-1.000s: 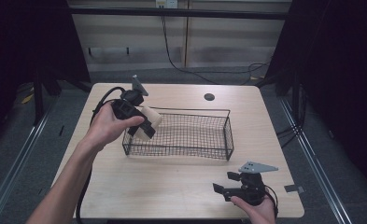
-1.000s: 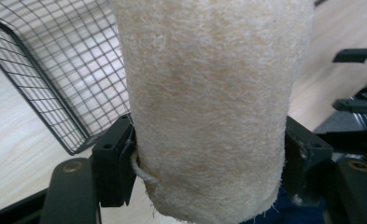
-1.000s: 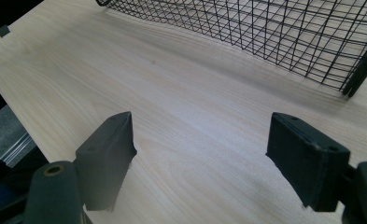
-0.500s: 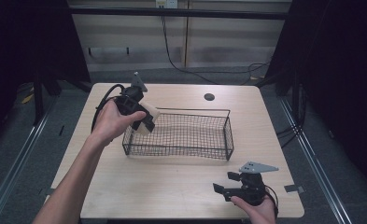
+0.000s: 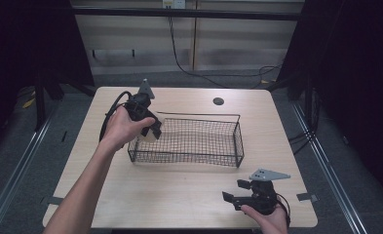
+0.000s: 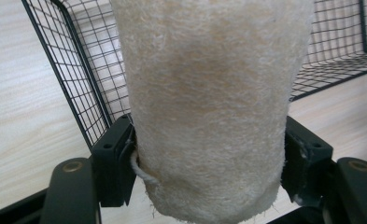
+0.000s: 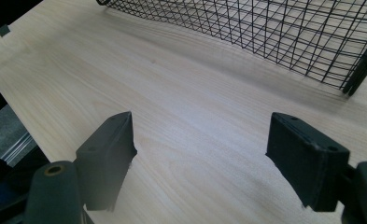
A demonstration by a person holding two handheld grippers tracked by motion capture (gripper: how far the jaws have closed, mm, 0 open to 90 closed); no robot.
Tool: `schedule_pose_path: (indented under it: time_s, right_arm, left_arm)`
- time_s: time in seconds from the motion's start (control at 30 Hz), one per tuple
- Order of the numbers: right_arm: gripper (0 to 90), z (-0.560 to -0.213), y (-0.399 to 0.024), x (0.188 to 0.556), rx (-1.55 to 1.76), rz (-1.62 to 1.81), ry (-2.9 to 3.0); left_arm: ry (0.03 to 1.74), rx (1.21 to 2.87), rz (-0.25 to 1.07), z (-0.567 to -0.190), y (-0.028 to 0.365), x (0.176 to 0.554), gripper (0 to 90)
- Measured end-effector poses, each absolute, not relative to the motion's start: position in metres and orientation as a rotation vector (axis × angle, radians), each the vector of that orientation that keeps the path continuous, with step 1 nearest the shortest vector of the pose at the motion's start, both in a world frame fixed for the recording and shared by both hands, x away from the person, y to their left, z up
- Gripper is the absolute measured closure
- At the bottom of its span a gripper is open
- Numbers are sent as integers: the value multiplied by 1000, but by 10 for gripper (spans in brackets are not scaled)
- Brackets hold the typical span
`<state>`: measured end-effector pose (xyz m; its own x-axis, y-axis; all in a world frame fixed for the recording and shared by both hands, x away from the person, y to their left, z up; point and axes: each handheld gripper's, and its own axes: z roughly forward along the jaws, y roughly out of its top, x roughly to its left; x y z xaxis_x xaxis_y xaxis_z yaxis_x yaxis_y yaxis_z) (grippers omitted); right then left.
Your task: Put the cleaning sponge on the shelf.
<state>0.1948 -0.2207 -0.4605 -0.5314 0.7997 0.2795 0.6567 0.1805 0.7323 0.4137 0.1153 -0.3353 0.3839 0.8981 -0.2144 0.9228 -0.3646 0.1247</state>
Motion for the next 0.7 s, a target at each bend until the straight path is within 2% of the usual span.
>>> schedule_pose_path:
  time_s: [0.4, 0.7]
  right_arm:
    - [231, -461, -220, 195, 1419, 1275, 2284]
    - [231, -460, -219, 195, 1412, 1277, 2292]
  left_arm:
    - [1728, 2392, -164, -355, 115, 423, 316]
    - [1778, 2414, -115, -370, 109, 426, 316]
